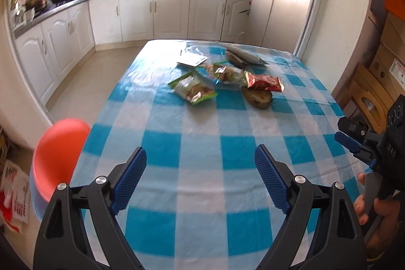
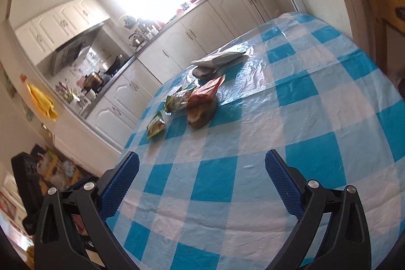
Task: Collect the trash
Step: 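Move both open tools back over the remaining wrappers, then grasp the green chip bag with the left tool while the right tool grasps the red packet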
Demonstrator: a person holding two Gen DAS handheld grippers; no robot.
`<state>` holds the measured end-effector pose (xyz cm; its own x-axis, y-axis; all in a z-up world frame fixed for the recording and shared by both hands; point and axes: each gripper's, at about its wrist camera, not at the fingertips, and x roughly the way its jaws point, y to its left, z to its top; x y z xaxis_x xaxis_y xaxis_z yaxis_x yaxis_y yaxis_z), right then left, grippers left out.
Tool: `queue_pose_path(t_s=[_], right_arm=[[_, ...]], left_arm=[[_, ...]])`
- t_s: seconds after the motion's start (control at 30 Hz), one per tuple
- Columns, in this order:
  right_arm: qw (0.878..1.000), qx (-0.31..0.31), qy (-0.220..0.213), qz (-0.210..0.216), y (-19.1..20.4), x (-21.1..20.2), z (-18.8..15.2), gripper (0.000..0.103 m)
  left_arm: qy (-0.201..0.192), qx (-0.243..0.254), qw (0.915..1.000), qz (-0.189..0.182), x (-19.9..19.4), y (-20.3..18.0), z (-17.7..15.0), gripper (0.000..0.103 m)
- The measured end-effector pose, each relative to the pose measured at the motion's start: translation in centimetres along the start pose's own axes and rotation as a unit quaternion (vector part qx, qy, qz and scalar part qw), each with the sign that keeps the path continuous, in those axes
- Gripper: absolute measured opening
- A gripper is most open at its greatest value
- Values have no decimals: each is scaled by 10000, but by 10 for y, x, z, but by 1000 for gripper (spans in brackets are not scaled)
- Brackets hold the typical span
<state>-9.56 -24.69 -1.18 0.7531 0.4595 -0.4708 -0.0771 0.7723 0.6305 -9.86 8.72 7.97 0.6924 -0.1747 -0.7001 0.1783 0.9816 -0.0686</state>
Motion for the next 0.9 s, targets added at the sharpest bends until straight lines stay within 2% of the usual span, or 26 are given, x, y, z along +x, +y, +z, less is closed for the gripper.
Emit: queue_pose_path(t_s=[0.2, 0.5, 0.7, 0.77, 0.8, 0.83, 0.9], right_arm=[[9997, 139, 113, 155, -5, 17, 24, 98], [9956, 703, 418, 450, -15, 63, 51, 97], [9956, 747, 405, 398, -19, 85, 68, 93], [9959, 715, 413, 371, -19, 91, 71, 87], [9957, 714, 443, 392, -20, 96, 73, 81], [9954, 715, 496, 391, -20, 101, 75, 70], [9950, 730, 576, 367, -21, 109, 77, 69]], left_arm=[[-32, 268, 9996, 44, 20, -11, 22, 87], [85, -152, 9998, 95, 79, -3, 46, 87], [162, -351, 9991, 200, 121, 5, 63, 87], [208, -366, 9988, 231, 133, 8, 67, 87], [237, -369, 9988, 239, 138, 9, 68, 87], [258, -391, 9985, 272, 142, 10, 70, 87], [270, -431, 9984, 245, 147, 11, 71, 87]])
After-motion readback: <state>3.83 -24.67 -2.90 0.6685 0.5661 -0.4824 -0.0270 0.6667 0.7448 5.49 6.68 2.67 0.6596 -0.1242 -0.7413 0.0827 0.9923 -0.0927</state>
